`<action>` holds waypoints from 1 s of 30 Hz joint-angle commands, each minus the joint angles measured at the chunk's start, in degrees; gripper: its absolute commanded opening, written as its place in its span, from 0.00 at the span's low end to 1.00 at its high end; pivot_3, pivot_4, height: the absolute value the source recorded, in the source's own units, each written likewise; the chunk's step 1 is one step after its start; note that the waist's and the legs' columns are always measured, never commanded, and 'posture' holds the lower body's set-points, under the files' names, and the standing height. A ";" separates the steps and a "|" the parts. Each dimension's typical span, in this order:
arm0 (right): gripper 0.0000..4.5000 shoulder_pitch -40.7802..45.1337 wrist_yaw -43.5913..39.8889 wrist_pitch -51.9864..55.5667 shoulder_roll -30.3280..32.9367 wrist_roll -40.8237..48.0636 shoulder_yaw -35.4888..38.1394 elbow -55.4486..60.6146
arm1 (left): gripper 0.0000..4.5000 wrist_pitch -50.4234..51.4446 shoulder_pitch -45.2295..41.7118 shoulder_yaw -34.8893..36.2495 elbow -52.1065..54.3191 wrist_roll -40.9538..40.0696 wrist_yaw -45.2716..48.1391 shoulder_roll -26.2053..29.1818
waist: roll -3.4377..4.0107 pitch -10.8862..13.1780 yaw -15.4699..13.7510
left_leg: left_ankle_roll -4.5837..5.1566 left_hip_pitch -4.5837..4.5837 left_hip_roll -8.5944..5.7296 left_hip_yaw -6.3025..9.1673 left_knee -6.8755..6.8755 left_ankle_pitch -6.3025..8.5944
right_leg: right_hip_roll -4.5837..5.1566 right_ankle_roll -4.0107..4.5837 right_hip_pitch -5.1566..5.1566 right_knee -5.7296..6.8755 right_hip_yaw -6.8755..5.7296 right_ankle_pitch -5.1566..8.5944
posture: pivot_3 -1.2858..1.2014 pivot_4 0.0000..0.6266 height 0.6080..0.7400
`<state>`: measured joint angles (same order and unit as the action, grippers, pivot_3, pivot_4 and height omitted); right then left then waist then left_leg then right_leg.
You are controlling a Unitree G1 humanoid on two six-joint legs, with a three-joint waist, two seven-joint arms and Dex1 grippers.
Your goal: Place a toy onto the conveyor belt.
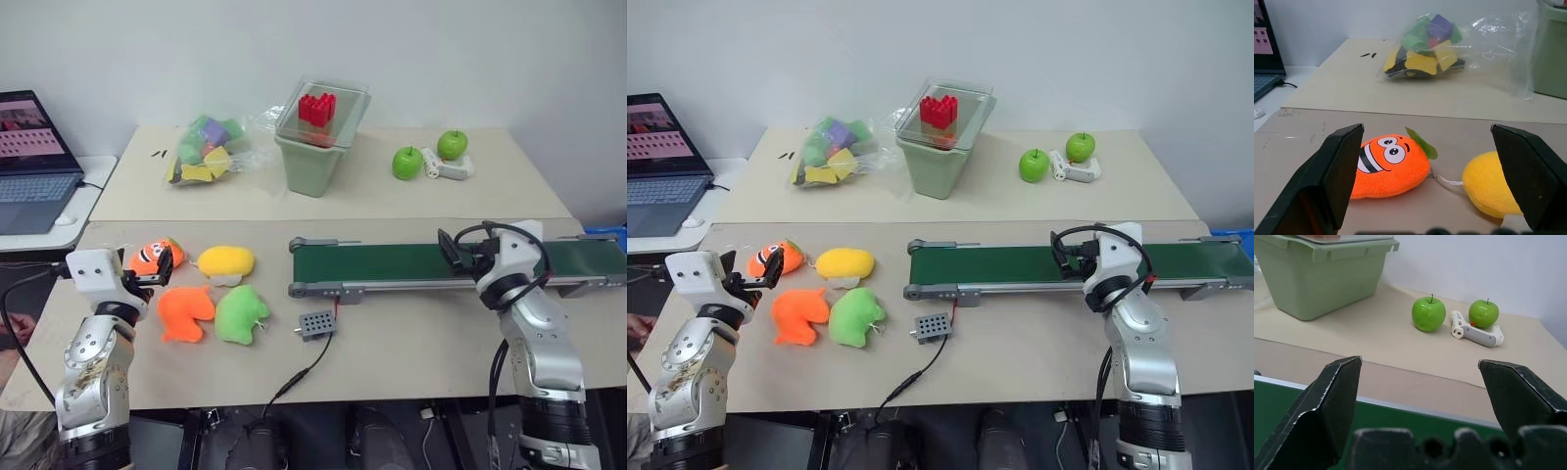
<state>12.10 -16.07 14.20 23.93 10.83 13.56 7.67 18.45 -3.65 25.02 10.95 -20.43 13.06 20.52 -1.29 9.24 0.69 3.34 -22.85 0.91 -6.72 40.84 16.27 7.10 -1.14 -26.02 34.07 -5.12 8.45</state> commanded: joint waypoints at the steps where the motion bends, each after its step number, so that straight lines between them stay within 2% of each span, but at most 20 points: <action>1: 1.00 0.39 0.70 -0.68 -0.10 -0.15 0.67 1.24 | 0.99 -1.43 -0.65 0.53 0.31 -0.28 -0.11 0.33 | 0.00 0.00 0.00 | 0.00 0.00 0.00 0.00 0.00 0.00 | 0.00 0.00 0.00 0.00 0.00 0.00 | 0.52 0.24 1.00; 5: 1.00 1.14 1.42 -0.34 -0.16 -1.91 -0.78 -0.42 | 0.99 -0.78 -1.44 0.54 -0.79 0.23 -1.09 0.55 | 0.00 0.00 0.01 | 0.00 0.00 0.00 0.00 0.00 0.00 | 0.00 0.00 0.00 0.00 0.00 0.00 | 0.52 0.24 1.00; 7: 1.00 3.29 -1.05 -0.44 -0.15 -1.54 -3.55 -0.12 | 0.99 -0.87 -1.57 0.37 -0.87 0.21 -1.10 0.61 | 0.00 0.00 0.02 | 0.00 0.00 -0.01 0.00 0.00 0.00 | 0.00 0.00 0.00 0.00 0.00 0.00 | 0.52 0.24 1.00; 9: 1.00 7.03 -9.76 1.99 -0.25 2.83 -10.20 4.11 | 0.99 -0.86 -1.36 0.17 -0.65 0.15 -1.09 0.53 | 0.00 0.00 0.56 | 0.00 0.00 -0.01 0.00 0.00 0.00 | 0.00 0.00 -0.01 0.00 0.00 0.00 | 0.52 0.24 1.00; 12: 1.00 9.88 -24.63 5.28 2.79 8.79 -18.85 11.15 | 0.99 -0.87 -1.30 -0.22 -0.45 0.21 -1.36 0.20 | 0.00 0.00 1.31 | 0.00 0.06 0.05 -0.01 -0.02 -0.01 | -0.05 0.02 -0.04 0.04 0.04 0.01 | 0.52 0.24 1.00; 16: 1.00 11.01 -38.76 9.38 9.26 16.21 -23.77 18.01 | 0.99 -0.44 -1.29 -0.95 0.62 0.04 -2.01 -0.36 | -0.02 -0.01 -0.31 | 0.05 -0.03 0.04 0.14 -0.02 0.02 | -0.02 0.05 0.01 0.02 -0.15 0.03 | 0.52 0.24 1.00; 25: 1.00 12.27 -41.82 9.67 9.63 16.00 -25.72 17.02 | 0.99 0.37 0.35 0.35 3.53 -0.92 -3.05 -0.47 | -0.02 -0.01 -1.13 | 0.39 -0.21 -0.08 0.13 0.49 0.26 | 0.28 -0.06 0.06 -0.03 -0.28 -0.04 | 0.52 0.24 1.00; 30: 1.00 12.20 -41.72 10.20 8.73 16.00 -26.43 16.74 | 0.99 1.74 5.65 1.32 10.09 -1.93 -5.25 -2.96 | -0.02 -0.01 -1.09 | 0.29 -0.20 -0.07 0.11 0.45 0.22 | 0.28 -0.03 0.00 0.01 -0.26 -0.03 | 0.52 0.24 1.00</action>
<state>23.74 -57.47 24.18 32.83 26.05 -13.09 23.34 20.18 0.21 25.01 16.30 -21.41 8.85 18.11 -1.31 9.23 -0.40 3.63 -23.07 0.85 -6.62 41.29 16.50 7.38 -1.16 -26.04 34.06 -5.38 8.42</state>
